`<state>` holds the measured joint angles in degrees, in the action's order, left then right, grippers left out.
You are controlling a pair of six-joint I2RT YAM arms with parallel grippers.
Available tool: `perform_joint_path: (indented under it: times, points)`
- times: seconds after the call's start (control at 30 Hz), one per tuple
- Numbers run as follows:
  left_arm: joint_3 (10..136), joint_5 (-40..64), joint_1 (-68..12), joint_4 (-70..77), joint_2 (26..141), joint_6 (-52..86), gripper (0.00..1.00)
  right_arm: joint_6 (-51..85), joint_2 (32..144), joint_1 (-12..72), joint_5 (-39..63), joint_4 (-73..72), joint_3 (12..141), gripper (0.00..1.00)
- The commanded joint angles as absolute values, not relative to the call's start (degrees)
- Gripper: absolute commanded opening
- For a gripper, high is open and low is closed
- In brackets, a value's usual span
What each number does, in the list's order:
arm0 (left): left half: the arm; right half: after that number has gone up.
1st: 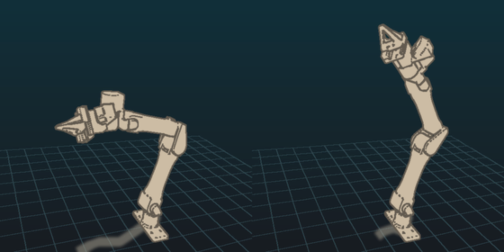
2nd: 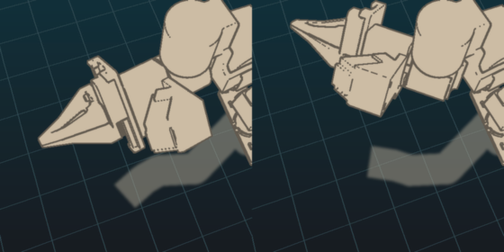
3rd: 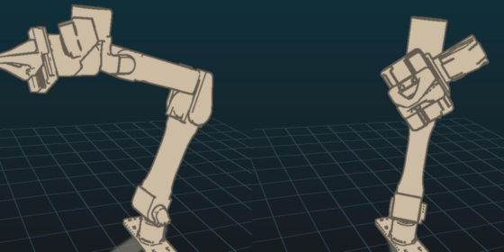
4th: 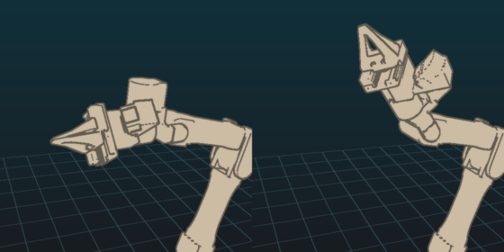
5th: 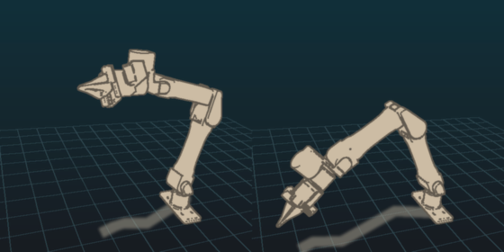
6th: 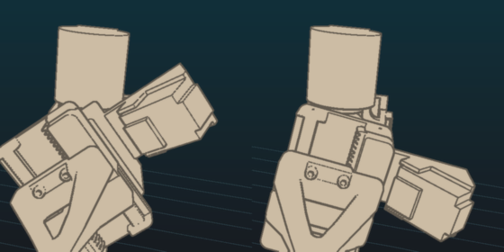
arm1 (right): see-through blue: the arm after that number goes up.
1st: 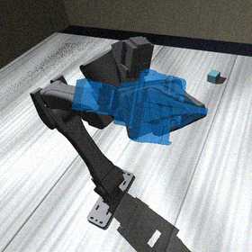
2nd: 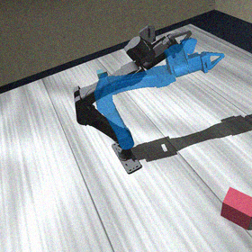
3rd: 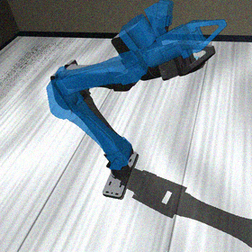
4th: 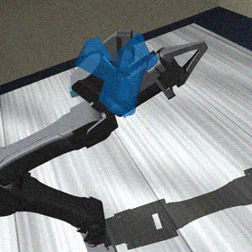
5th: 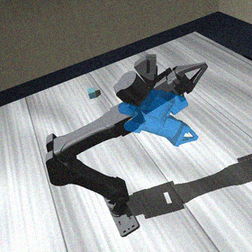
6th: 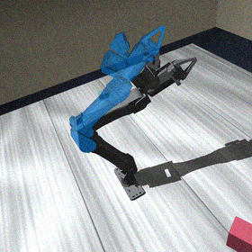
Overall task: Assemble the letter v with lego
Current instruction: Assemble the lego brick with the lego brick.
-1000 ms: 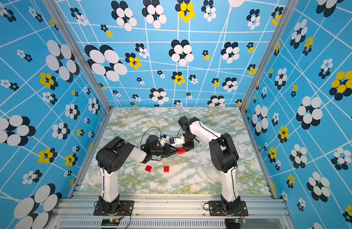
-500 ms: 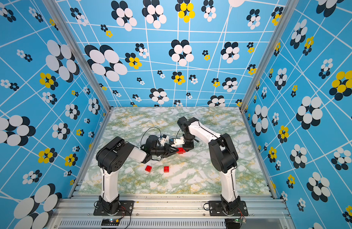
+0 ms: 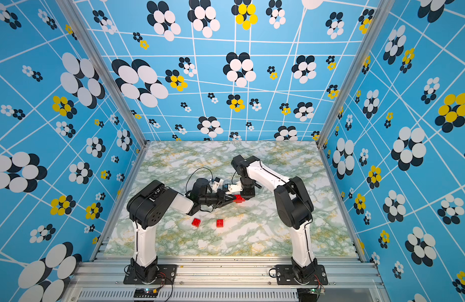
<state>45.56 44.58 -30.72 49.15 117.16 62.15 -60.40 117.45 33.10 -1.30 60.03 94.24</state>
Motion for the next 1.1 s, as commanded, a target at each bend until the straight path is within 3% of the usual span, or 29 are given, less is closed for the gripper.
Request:
perform_joint_path:
  times: [0.0,0.5,1.07]
  points:
    - [45.7,44.1,-30.6,48.0,119.1,61.5,0.29,-59.0,118.7,33.3,-4.5,64.3,95.0,0.00]
    - [45.7,44.1,-30.6,48.2,119.2,61.6,0.28,-55.7,120.4,33.9,-7.6,66.8,98.0,0.00]
    - [45.5,44.1,-30.6,48.8,119.4,61.9,0.28,-54.0,115.2,34.5,-4.4,60.4,92.2,0.00]
